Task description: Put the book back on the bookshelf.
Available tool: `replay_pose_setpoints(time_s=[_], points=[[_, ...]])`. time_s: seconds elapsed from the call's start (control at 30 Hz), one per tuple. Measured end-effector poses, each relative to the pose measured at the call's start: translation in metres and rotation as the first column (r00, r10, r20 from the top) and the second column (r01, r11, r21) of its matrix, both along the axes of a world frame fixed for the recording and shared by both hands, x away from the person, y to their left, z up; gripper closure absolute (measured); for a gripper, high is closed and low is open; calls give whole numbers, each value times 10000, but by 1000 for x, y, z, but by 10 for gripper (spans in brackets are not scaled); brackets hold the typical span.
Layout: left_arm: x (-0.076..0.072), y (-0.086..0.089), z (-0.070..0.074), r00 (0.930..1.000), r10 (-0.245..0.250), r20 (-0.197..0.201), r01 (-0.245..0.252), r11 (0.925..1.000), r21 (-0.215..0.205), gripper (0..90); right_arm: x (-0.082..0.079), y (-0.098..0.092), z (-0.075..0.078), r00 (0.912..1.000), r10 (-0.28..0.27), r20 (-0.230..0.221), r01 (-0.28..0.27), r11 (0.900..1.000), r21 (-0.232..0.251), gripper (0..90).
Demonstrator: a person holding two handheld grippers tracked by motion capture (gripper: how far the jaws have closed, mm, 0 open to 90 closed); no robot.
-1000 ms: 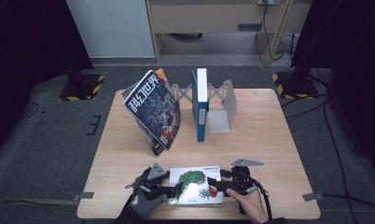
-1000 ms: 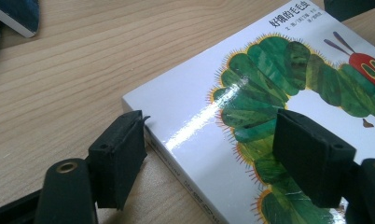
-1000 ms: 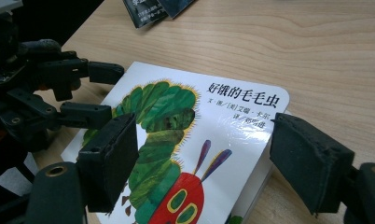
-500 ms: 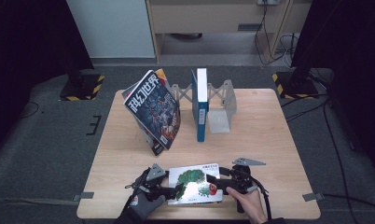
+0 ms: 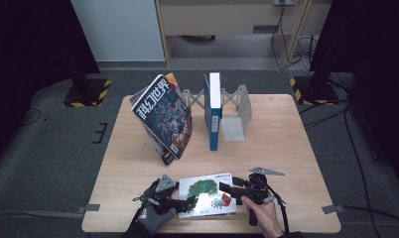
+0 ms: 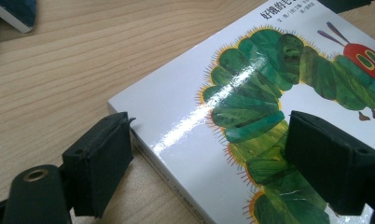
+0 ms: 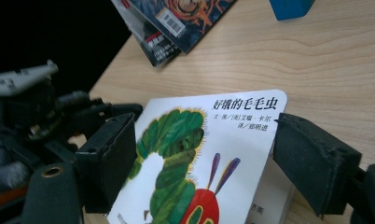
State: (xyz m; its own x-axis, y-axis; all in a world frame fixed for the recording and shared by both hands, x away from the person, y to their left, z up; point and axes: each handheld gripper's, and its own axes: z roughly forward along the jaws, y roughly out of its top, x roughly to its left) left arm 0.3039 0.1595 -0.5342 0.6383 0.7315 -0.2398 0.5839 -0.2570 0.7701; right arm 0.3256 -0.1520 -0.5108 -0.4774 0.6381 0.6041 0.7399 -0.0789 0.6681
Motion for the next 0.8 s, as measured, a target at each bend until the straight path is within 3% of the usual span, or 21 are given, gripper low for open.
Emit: replay_pose_setpoints(time_s=[0.1,0.27,0.53,0.8], points=[[-3,0,0,10000,8,7,-8,10000,-32,128,2,-2,0,9997,-155,-202,165,9986,500,234],[-5,-2,0,10000,8,58,-9,9998,178,123,1,0,-2,9995,-245,-175,249,9994,229,230],[-6,-4,0,9999,64,92,-67,9996,267,119,-2,0,-8,9971,-521,-561,539,9980,321,223],[-8,-5,0,9998,188,75,-190,9993,326,118,-2,-3,-13,9929,-595,-1030,682,9942,831,215]])
